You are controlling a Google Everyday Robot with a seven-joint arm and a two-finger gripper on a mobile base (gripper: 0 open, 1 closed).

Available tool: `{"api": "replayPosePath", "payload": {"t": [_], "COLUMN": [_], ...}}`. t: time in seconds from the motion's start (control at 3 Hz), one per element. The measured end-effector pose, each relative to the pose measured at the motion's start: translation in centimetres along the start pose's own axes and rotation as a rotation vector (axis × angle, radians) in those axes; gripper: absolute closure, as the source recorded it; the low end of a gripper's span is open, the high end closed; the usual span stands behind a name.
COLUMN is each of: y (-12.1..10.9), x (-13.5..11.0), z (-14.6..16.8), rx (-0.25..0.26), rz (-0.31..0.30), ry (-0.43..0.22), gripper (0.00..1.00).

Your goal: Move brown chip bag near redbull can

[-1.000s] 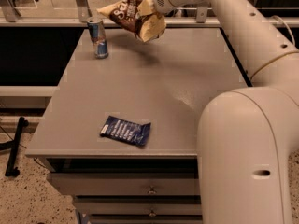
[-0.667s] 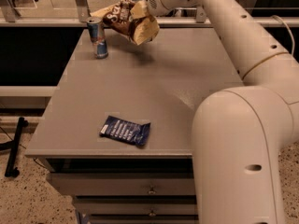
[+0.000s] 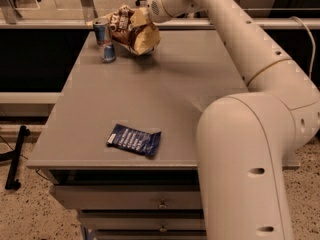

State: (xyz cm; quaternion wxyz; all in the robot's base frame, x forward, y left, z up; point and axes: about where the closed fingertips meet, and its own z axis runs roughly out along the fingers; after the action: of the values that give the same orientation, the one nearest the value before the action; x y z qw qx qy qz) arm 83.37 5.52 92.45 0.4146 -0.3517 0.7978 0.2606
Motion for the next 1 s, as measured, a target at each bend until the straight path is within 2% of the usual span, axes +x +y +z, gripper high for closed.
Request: {"api": "replayPosePath", "payload": {"t": [1.0], "y": [0.40], "x": [1.34], "z": [0.89], "rx": [-0.049], "rz": [0.039], "ry": [0.017], "gripper": [0.13]}}
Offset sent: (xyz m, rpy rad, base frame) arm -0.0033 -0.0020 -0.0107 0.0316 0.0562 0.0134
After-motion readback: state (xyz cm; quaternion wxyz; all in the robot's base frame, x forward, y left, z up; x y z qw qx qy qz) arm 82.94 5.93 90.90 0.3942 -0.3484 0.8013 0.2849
